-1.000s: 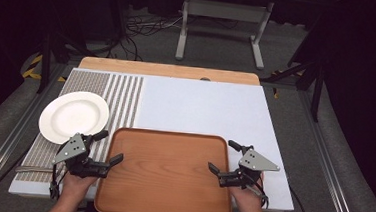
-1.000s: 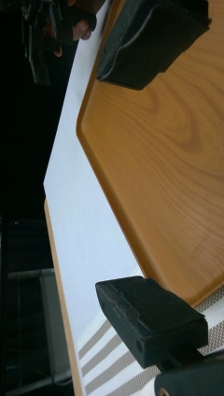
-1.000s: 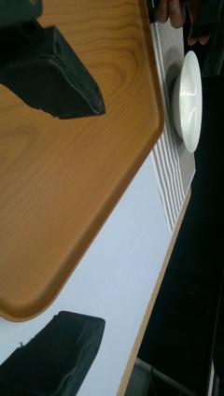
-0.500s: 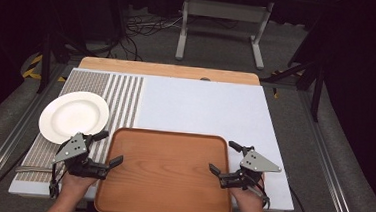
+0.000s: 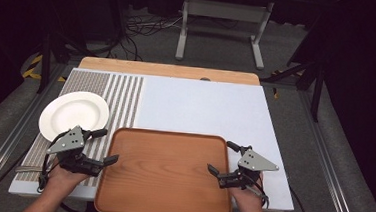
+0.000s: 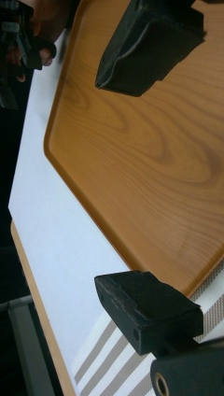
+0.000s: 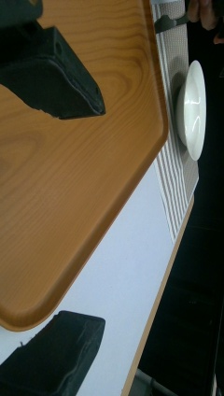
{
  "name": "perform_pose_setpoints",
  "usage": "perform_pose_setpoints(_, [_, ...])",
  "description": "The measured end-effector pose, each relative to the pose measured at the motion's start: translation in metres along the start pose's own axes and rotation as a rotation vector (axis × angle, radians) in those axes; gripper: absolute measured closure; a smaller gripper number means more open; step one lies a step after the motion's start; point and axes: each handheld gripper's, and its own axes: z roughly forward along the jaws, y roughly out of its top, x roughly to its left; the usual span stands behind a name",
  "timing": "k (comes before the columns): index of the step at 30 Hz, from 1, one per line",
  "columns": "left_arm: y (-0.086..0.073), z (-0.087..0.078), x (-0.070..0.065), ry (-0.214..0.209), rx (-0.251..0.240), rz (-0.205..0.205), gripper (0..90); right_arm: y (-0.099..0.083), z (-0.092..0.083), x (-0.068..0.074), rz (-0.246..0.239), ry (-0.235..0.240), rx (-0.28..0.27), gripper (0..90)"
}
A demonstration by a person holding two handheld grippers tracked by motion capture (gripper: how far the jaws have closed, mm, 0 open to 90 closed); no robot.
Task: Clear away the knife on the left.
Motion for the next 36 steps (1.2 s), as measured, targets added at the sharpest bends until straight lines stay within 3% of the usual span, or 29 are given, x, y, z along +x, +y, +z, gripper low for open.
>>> perform_pose_setpoints(6, [0.008,-0.010,0.008,-0.003,0.056,0.027,8.4,0.001,-0.002,-0.002,-0.001,-0.005,-0.008,1.8])
perform_pose_setpoints(11, [0.011,-0.014,0.011,-0.006,0.075,0.035,8.7,0.001,-0.004,-0.003,-0.006,-0.006,-0.009,1.8])
perform_pose_setpoints(23, [0.017,-0.024,0.017,-0.057,0.189,0.084,11.3,0.000,-0.004,-0.004,0.002,-0.001,-0.014,2.1])
perform_pose_setpoints(36, [0.020,-0.043,0.026,-0.083,0.348,0.124,14.8,-0.001,-0.003,-0.004,0.000,0.010,-0.001,2.3])
